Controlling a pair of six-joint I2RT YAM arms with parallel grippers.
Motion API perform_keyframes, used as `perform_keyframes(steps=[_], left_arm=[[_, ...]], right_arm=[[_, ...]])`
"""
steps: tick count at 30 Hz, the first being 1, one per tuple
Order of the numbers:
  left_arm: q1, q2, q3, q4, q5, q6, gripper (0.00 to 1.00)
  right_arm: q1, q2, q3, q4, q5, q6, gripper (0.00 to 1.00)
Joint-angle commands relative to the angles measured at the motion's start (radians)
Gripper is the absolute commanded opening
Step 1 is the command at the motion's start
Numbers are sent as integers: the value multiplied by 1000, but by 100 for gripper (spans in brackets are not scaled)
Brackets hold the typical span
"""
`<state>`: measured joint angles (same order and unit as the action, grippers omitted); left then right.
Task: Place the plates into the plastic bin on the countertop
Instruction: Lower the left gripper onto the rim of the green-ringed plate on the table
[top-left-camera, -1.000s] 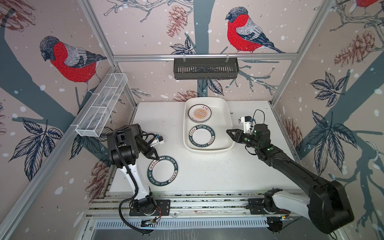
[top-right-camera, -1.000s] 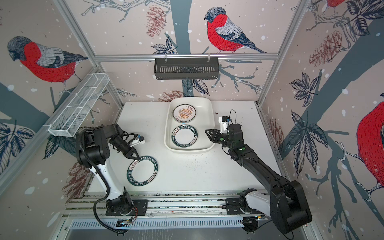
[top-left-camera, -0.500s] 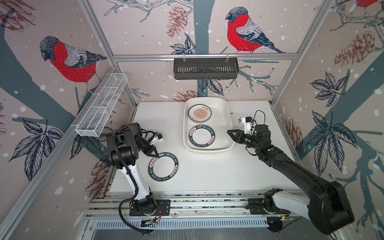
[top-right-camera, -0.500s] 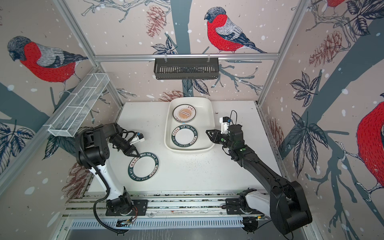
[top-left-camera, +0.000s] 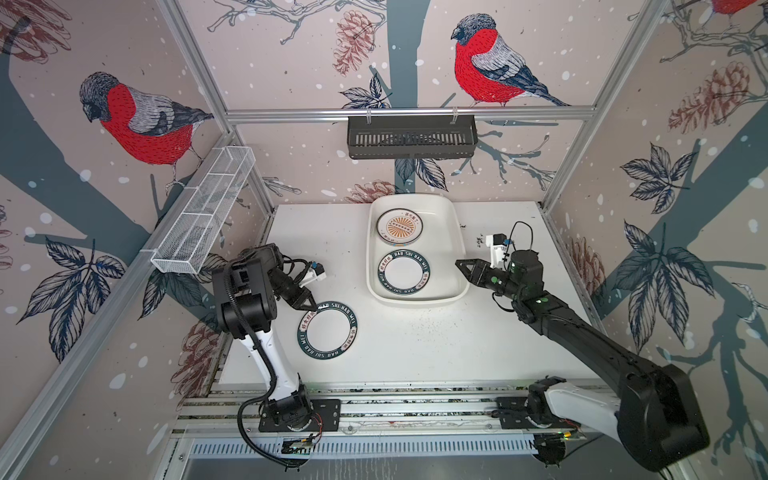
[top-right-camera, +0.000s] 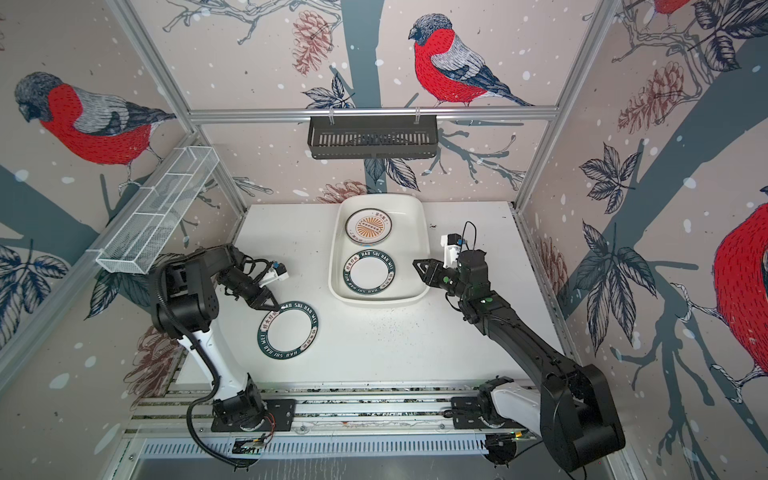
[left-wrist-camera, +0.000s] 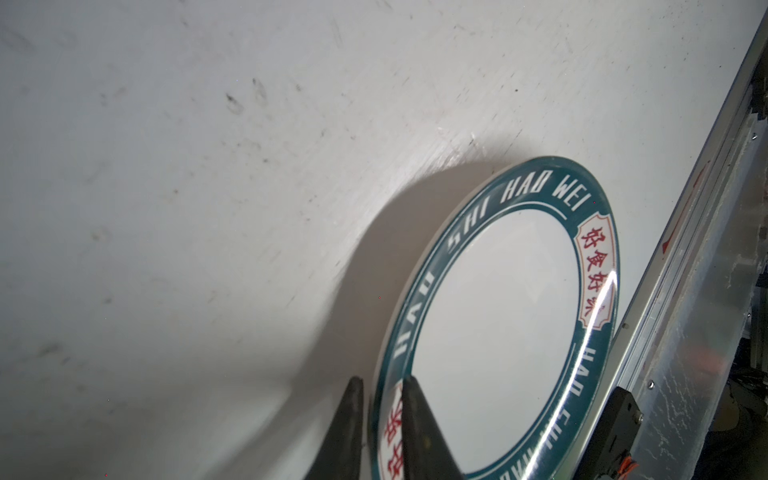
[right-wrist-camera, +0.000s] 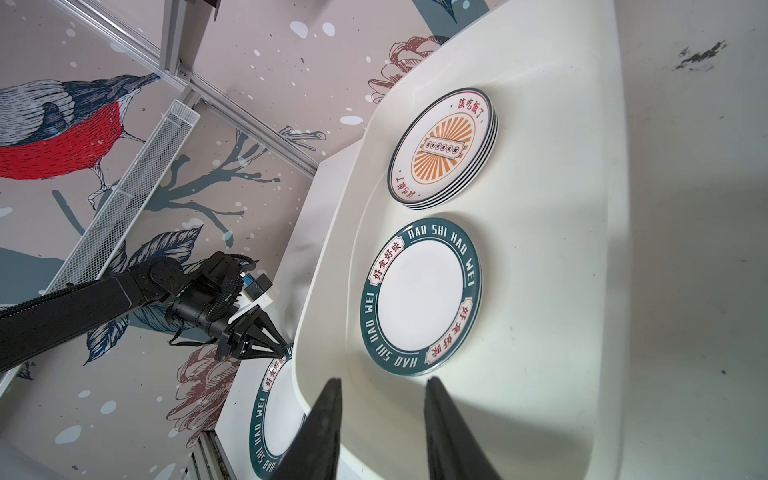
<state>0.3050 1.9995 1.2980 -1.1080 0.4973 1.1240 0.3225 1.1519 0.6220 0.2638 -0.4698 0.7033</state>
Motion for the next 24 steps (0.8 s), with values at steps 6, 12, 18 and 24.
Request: perform_keyframes(steps=[6, 12, 18, 24], left_arm=[[3, 34, 9, -52, 3, 29, 30], [3, 51, 20, -63, -5, 34, 30], [3, 52, 15, -68, 2, 37, 25], [3, 45, 7, -70, 17, 36, 19]], right_arm=[[-4, -11, -14, 41, -6, 8, 35], [-6, -17, -19, 43, -6, 11, 35], [-6, -15, -24, 50, -7, 13, 35], [-7, -15, -28, 58, -6, 18, 35]])
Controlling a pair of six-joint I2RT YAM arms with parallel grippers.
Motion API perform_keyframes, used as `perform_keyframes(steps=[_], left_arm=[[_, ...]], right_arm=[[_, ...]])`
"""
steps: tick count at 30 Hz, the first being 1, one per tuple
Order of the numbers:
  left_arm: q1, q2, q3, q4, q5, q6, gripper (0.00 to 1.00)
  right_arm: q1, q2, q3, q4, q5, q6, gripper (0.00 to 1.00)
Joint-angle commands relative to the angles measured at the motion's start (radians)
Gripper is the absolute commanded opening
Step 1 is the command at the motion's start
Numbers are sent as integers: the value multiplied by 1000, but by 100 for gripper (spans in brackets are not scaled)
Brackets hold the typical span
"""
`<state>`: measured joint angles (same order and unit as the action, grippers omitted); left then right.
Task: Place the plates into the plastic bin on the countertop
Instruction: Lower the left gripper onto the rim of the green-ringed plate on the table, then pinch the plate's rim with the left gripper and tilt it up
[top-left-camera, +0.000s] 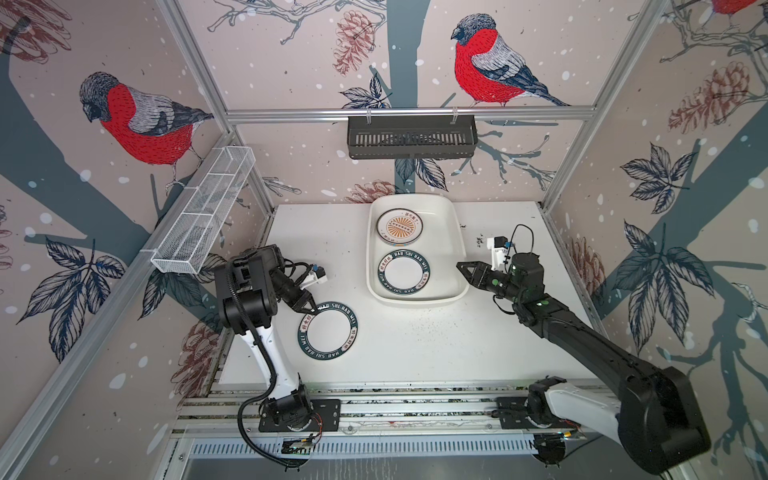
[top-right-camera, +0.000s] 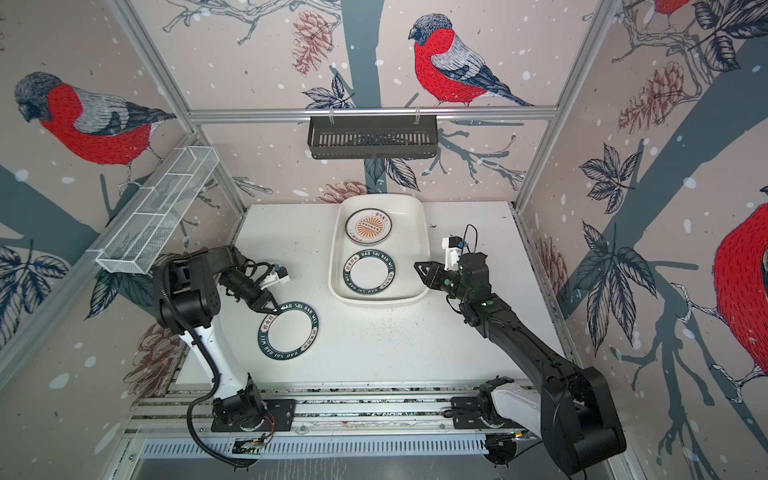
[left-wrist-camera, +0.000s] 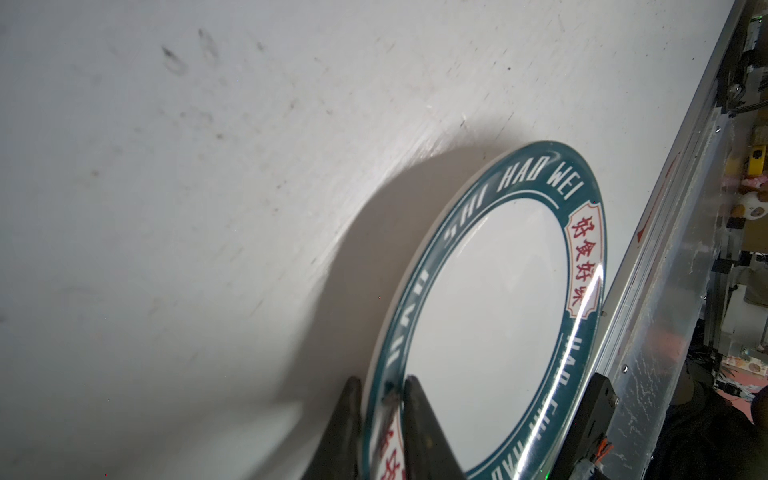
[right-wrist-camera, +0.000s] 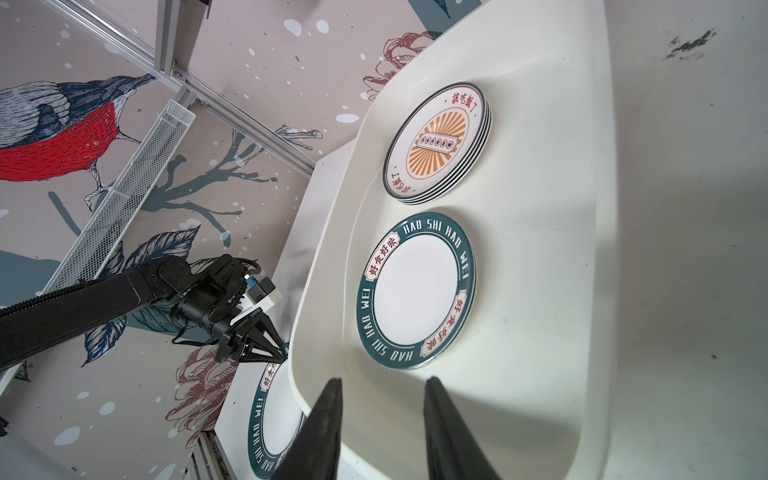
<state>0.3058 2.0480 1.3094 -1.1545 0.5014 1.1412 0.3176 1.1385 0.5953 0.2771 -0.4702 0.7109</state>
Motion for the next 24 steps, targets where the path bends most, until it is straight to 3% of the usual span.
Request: perform_keyframes(steps=[1, 15, 24], left_arm=[[3, -4, -1, -24, 17, 19, 19], [3, -14, 100, -112, 71, 12, 0], [3, -37, 213, -206, 115, 7, 0]], right_arm=[[-1, -3, -2, 44, -5, 10, 35], [-4, -1, 6, 49, -7, 12, 35], [-5, 5, 21, 44, -14, 8, 35]])
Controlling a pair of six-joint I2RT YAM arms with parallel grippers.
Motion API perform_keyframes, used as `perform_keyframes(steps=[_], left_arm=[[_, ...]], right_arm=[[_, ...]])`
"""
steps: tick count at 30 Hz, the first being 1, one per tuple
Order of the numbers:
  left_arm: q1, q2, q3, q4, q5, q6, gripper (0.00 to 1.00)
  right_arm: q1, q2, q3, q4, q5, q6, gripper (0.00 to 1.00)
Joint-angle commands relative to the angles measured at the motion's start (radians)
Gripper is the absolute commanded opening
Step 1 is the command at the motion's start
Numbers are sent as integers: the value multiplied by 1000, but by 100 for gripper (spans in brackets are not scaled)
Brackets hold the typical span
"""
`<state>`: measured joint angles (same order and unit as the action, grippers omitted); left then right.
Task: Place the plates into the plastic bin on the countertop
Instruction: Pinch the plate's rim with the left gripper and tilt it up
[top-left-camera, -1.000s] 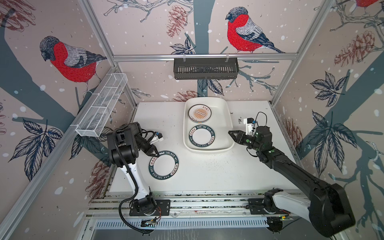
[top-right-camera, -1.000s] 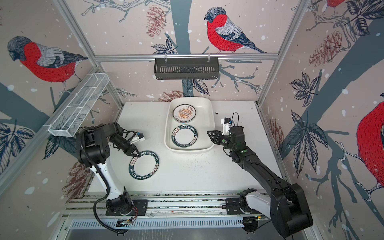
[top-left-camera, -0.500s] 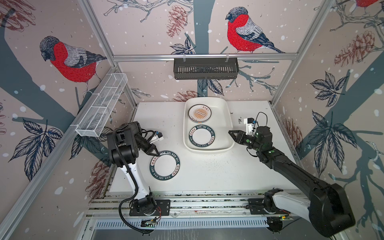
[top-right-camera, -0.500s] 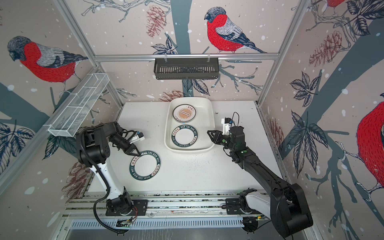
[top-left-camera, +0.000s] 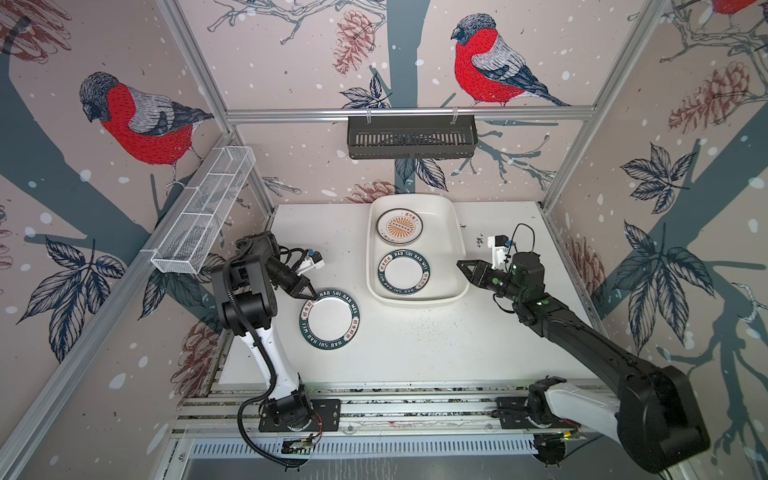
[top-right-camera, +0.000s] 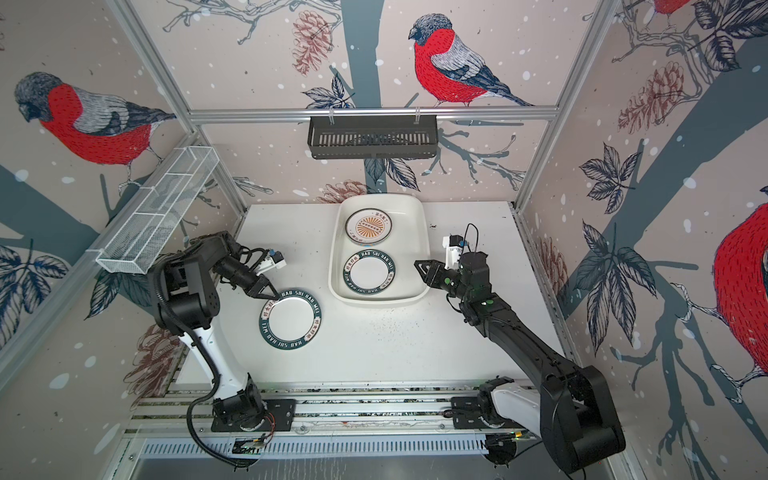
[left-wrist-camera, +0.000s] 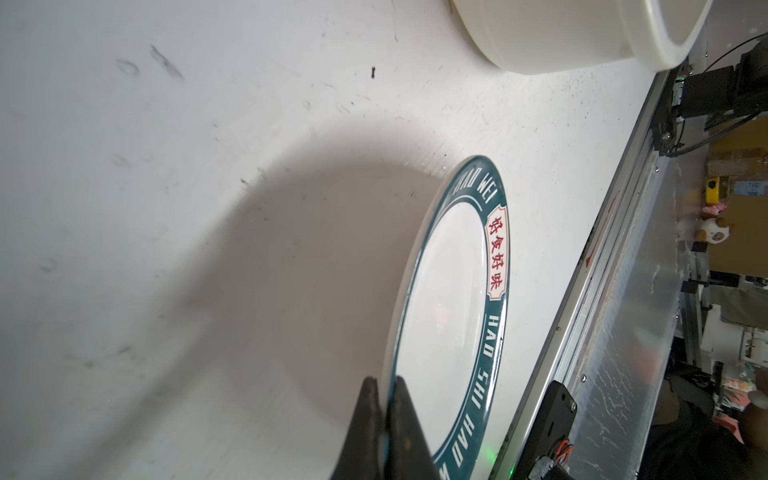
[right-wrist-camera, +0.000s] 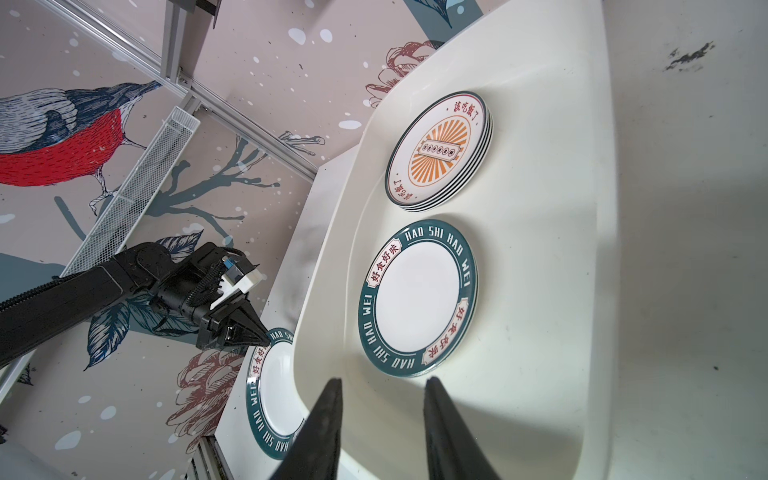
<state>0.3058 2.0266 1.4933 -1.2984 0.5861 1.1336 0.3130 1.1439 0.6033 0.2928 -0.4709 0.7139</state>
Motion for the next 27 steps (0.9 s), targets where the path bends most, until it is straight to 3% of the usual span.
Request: perform_keyframes(steps=[1, 27], left_arm=[[3, -18, 48, -75, 36, 14, 0], [-4, -39, 407, -97, -3, -142, 0]], right_arm=[[-2, 0, 15, 26, -14, 3, 35], [-29, 6, 27, 27, -50, -14, 35]])
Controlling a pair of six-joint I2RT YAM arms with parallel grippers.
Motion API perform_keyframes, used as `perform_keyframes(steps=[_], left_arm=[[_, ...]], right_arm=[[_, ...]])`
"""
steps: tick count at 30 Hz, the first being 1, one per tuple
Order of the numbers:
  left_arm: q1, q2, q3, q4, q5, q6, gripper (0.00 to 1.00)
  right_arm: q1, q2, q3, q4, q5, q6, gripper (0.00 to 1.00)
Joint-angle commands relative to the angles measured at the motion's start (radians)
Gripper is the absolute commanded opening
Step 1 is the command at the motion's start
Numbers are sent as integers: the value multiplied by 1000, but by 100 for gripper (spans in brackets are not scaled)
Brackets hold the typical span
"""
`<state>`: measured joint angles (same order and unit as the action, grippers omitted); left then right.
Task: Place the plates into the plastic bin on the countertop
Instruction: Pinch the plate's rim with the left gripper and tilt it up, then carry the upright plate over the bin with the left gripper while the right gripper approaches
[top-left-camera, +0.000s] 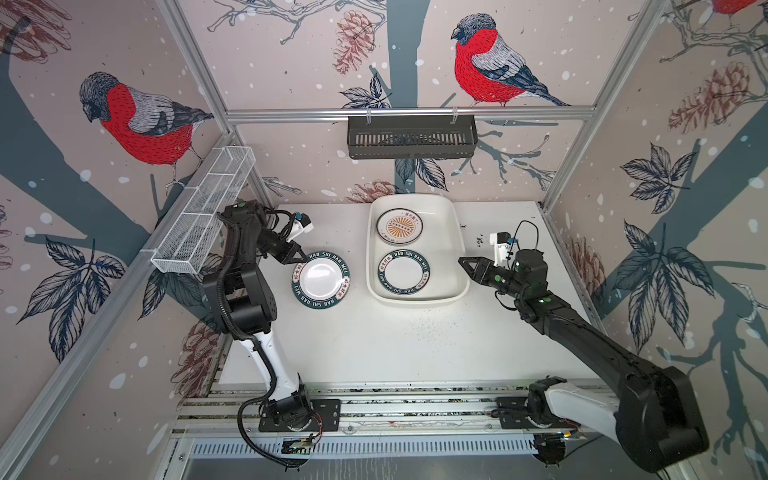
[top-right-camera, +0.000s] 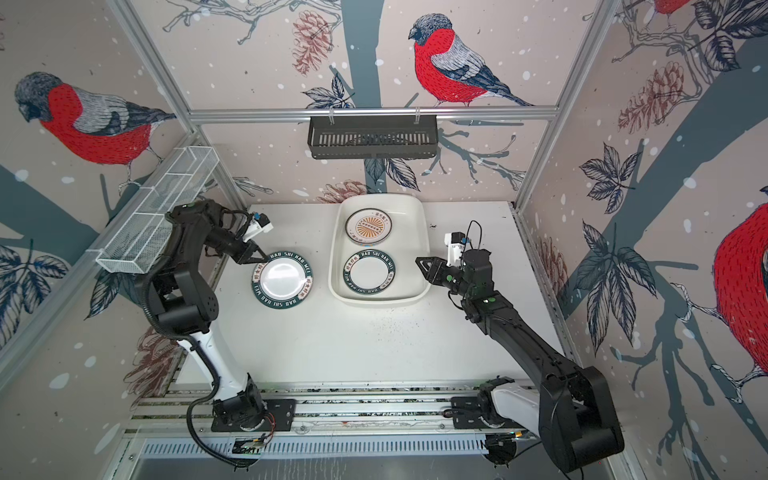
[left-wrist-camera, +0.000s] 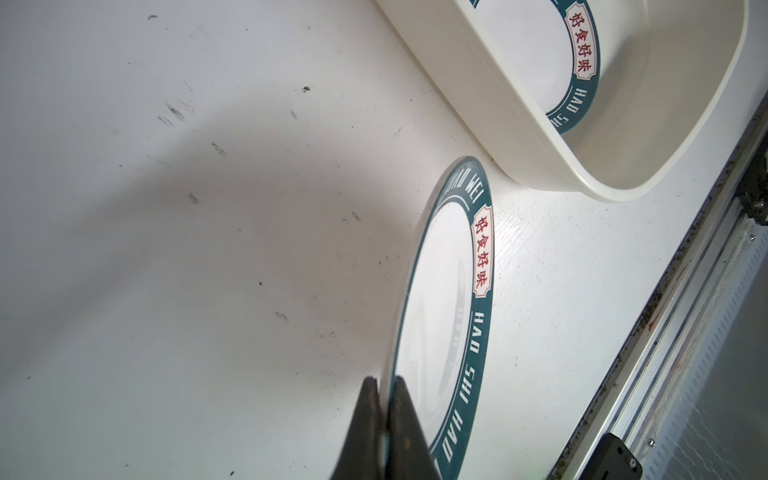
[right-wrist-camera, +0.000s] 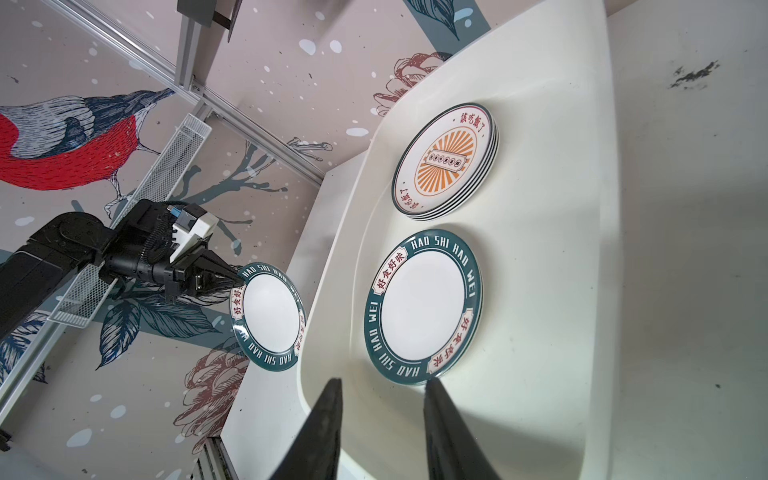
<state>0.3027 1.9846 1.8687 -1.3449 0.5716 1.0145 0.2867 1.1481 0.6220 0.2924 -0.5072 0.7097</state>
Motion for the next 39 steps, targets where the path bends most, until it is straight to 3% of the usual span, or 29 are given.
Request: perform_keyframes(steps=[1, 13, 23, 31, 39], left_arm=[[-1, 3, 43, -50, 14, -29, 0], [-2, 18, 210, -51, 103, -120, 0], [-9, 37, 343, -44, 278, -231, 0], [-58, -17, 314, 53, 333, -319, 0], [-160, -65, 246, 180, 354, -451, 0]], right_arm=[[-5, 4, 8, 27, -14, -10, 35], [-19, 55, 41, 63, -59, 5, 35], [-21, 76, 59, 57, -71, 4, 35], [-20, 86, 107, 39, -95, -10, 37], [5, 150, 165, 67, -201, -17, 43]])
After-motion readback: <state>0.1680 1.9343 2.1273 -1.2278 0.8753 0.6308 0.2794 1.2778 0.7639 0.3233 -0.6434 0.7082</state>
